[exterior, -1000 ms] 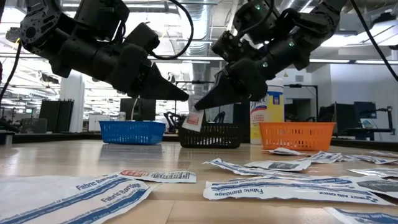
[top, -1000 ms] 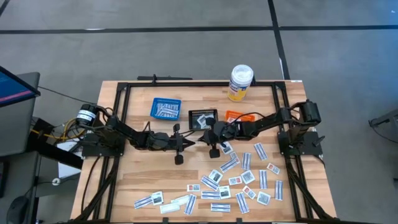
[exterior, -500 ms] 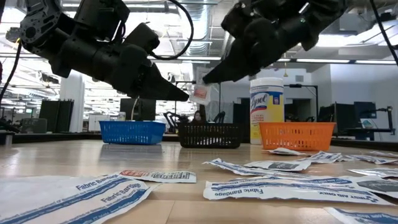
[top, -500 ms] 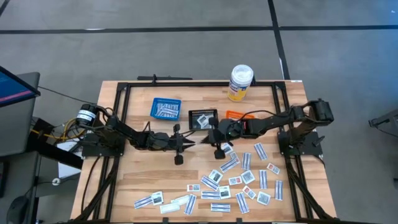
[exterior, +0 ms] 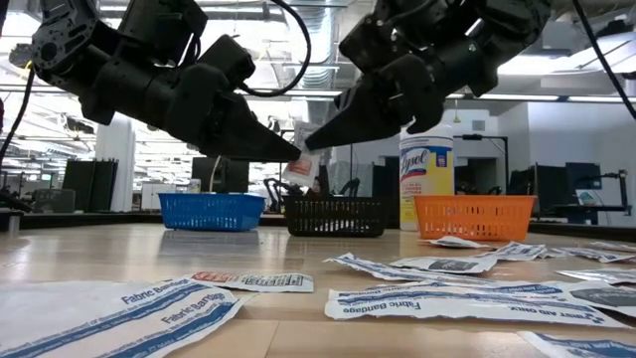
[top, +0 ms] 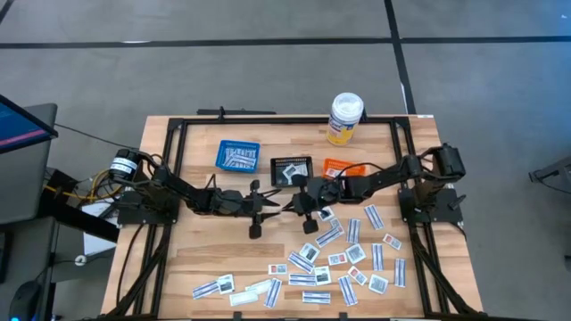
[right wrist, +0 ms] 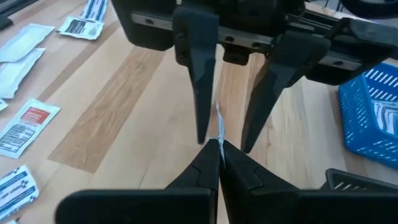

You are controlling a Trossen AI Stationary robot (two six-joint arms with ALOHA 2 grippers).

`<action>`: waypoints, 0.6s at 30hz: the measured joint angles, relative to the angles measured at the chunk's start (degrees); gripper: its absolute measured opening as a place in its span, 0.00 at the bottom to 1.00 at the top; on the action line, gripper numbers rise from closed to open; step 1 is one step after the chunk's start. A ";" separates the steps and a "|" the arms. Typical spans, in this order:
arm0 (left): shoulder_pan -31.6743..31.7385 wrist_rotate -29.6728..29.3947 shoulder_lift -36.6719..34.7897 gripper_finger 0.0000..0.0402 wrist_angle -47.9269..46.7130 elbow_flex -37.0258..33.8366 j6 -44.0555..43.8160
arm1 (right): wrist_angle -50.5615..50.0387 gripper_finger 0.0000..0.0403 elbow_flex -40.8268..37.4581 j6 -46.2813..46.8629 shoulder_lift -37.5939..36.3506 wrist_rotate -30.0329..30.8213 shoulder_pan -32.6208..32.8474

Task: Pick & Place First Aid Supplies
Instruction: Put the ointment pack into the orange bin

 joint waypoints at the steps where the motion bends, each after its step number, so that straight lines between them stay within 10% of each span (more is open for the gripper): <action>1: -0.02 0.00 0.00 0.31 -0.05 0.00 0.09 | 0.00 0.00 0.00 0.00 0.00 0.11 0.00; 18: 0.03 0.11 0.00 0.02 -0.14 0.00 2.07 | -0.67 0.00 0.04 0.26 -0.02 0.59 -0.02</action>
